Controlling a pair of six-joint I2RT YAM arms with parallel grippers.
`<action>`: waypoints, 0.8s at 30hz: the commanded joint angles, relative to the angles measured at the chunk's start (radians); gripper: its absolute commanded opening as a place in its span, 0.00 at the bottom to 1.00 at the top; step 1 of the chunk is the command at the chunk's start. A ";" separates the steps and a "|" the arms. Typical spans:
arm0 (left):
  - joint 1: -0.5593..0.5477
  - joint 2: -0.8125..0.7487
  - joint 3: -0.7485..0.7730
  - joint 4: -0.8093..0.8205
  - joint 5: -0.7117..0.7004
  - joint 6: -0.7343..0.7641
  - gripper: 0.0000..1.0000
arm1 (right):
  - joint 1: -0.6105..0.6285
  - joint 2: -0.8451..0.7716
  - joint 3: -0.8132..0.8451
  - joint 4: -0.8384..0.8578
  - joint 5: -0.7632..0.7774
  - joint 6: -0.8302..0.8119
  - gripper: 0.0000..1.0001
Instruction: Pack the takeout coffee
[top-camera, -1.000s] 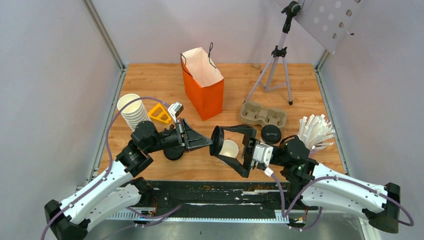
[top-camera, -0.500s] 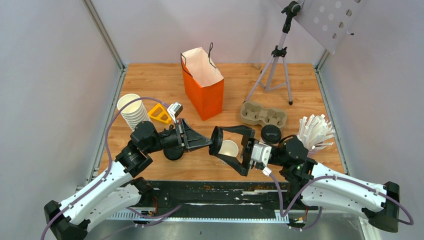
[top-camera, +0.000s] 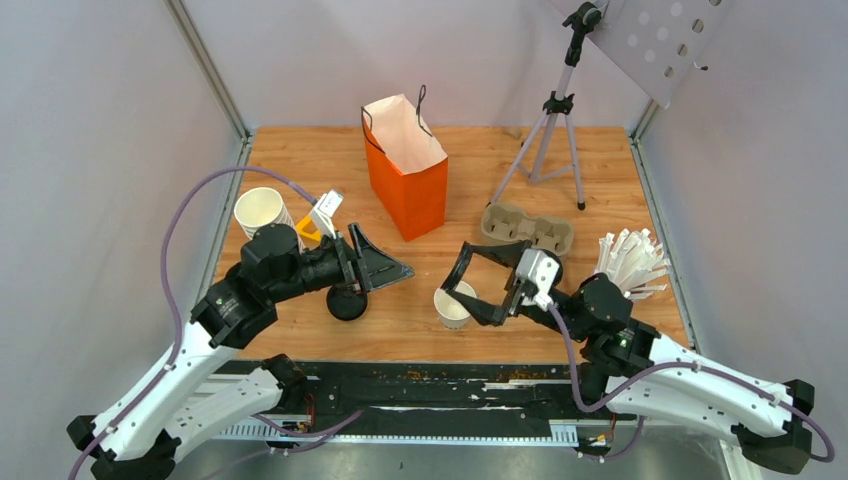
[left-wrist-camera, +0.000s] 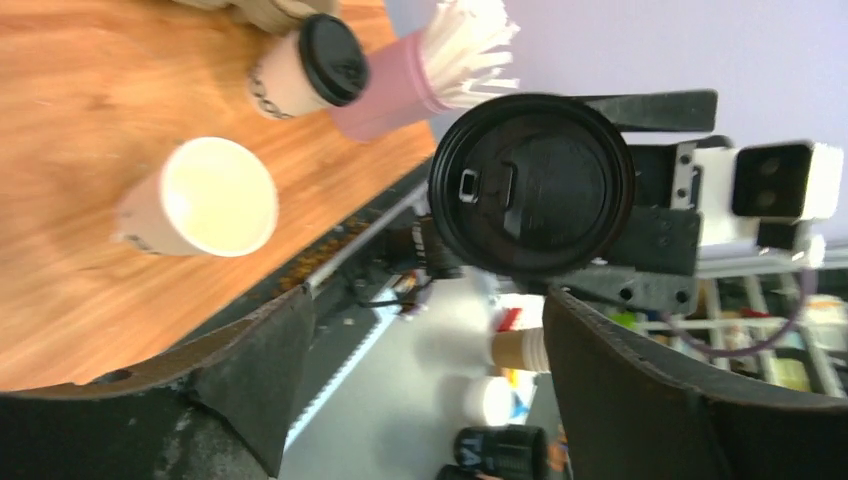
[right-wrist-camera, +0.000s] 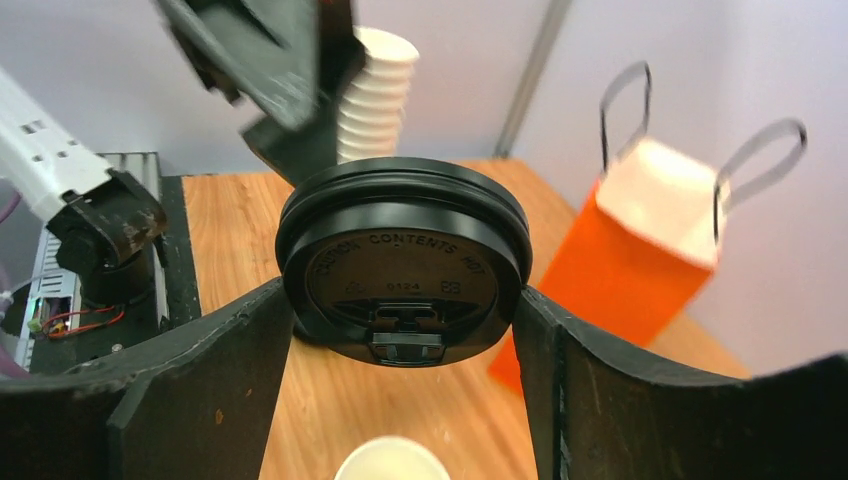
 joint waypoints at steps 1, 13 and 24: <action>0.000 0.002 0.109 -0.289 -0.157 0.248 0.95 | 0.004 -0.018 0.102 -0.336 0.283 0.275 0.67; 0.001 -0.147 0.023 -0.365 -0.229 0.474 1.00 | 0.005 0.445 0.617 -1.245 0.443 0.773 0.73; 0.001 -0.418 -0.067 -0.362 -0.220 0.485 1.00 | -0.015 0.742 0.837 -1.405 0.344 0.756 0.74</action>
